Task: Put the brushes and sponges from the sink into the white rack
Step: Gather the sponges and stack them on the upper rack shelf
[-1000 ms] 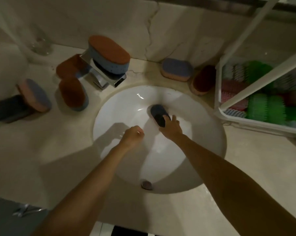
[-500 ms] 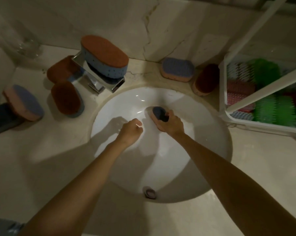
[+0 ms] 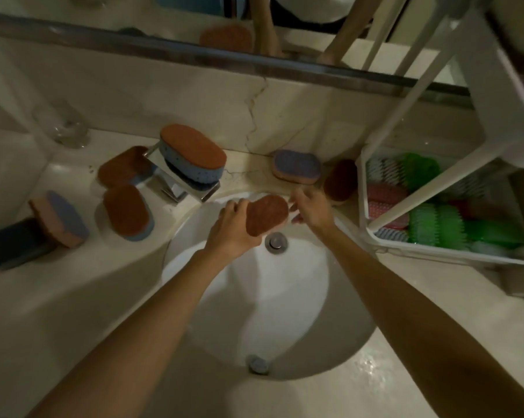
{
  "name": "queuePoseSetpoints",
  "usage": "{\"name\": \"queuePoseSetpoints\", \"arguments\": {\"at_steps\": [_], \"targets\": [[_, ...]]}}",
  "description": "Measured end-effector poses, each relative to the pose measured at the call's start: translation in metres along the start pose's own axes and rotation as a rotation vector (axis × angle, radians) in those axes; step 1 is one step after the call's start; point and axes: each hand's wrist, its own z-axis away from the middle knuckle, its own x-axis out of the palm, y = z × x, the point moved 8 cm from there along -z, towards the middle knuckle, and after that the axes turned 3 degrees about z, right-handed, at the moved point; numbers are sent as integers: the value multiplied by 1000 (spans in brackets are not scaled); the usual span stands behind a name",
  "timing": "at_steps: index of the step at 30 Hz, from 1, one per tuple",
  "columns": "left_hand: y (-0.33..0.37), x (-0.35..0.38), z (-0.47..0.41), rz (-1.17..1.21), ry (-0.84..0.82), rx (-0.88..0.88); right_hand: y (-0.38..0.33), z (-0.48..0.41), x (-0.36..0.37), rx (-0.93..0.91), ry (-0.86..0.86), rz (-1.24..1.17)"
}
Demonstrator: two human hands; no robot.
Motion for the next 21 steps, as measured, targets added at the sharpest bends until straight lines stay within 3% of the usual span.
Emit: {"name": "queuePoseSetpoints", "arguments": {"at_steps": [2,3,8,10,13,16,18,21], "targets": [[-11,-7,-4,-2,29,-88,-33,-15,-17,-235,200,357],[-15,-8,-6,3,31,-110,-44,-25,-16,-294,218,465],[-17,-6,-16,49,43,-134,-50,-73,11,-416,119,1009],[-19,-1,-17,64,31,-146,-47,-74,17,-446,144,1107],[-20,3,-16,60,27,-156,-50,-71,17,-452,180,1135],[-16,1,-14,67,32,-150,-46,-69,16,-422,98,1087],[-11,-3,-11,72,46,-138,-41,-63,14,-357,26,952],[2,-13,-1,94,62,-125,-51,-43,-8,-228,83,601]]}}
